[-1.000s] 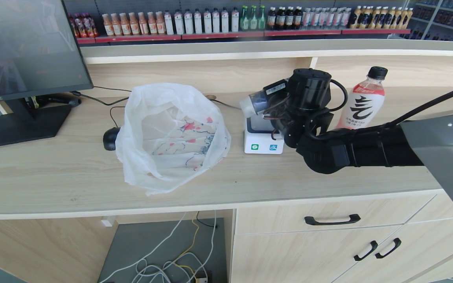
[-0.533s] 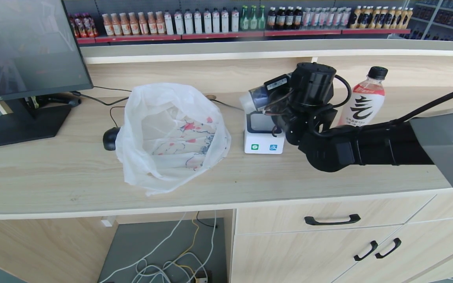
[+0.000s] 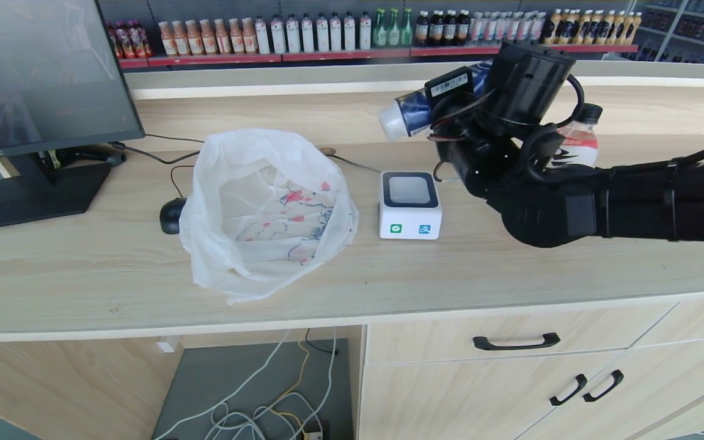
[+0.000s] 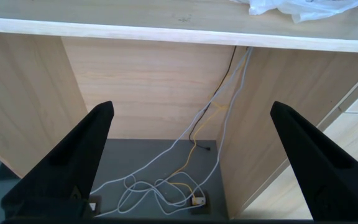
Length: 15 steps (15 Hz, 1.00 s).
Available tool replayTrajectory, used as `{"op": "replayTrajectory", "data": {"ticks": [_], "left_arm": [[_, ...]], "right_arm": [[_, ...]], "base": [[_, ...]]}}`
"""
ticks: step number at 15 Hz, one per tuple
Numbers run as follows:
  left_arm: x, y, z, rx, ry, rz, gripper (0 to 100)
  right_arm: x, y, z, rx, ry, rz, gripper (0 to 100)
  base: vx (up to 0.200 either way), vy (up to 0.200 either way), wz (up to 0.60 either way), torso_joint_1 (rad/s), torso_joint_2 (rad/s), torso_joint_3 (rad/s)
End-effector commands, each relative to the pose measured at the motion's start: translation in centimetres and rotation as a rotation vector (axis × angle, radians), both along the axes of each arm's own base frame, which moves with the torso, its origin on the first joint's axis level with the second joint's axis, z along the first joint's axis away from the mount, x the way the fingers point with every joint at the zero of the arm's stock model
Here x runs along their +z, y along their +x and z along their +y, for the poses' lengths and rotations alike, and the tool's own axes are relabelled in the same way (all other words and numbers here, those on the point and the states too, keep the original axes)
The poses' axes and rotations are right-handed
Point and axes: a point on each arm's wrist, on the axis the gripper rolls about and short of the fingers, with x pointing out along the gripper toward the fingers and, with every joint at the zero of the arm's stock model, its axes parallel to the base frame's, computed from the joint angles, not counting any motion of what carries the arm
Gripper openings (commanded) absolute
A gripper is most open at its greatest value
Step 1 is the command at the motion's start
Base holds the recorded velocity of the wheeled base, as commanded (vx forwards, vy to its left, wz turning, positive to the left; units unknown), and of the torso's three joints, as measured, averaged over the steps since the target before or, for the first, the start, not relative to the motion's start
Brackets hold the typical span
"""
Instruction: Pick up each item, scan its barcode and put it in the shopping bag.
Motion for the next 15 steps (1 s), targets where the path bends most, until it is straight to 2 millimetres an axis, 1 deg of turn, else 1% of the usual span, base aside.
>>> {"op": "replayTrajectory", "data": {"ticks": [1,2,3,7,8,9,10,12,15], "left_arm": [[0.0,0.0,0.0,0.0,0.0,0.0,100],[0.0,0.0,0.0,0.0,0.0,0.0,100],[0.0,0.0,0.0,0.0,0.0,0.0,100],[0.0,0.0,0.0,0.0,0.0,0.0,100],[0.0,0.0,0.0,0.0,0.0,0.0,100],[0.0,0.0,0.0,0.002,0.0,-0.001,100],[0.0,0.0,0.0,0.0,0.0,0.0,100],[0.0,0.0,0.0,0.0,0.0,-0.001,100],[0.0,0.0,0.0,0.0,0.0,0.0,100]], "right_arm": [[2.2,-1.7,-0.5,0.011,0.017,-0.045,0],[3.3,-2.8,-0.4,0.02,0.003,-0.068,0],[3.9,-3.3,-0.4,0.022,-0.001,-0.081,0],[4.9,-5.0,-0.6,0.028,-0.03,-0.099,0],[5.0,-6.1,-0.4,0.043,-0.037,-0.095,0],[4.8,-6.8,-0.3,0.05,-0.059,-0.092,0],[4.2,-8.2,0.4,0.038,-0.099,-0.095,0],[2.6,-8.3,0.6,-0.016,-0.175,-0.135,0],[1.4,-8.8,0.3,-0.094,-0.296,-0.241,0]], "base": [[0.0,0.0,0.0,0.0,0.0,0.0],[0.0,0.0,0.0,0.0,0.0,0.0],[0.0,0.0,0.0,0.0,0.0,0.0],[0.0,0.0,0.0,0.0,0.0,0.0],[0.0,0.0,0.0,0.0,0.0,0.0],[0.0,0.0,0.0,0.0,0.0,0.0],[0.0,0.0,0.0,0.0,0.0,0.0],[0.0,0.0,0.0,0.0,0.0,0.0],[0.0,0.0,0.0,0.0,0.0,0.0]]}}
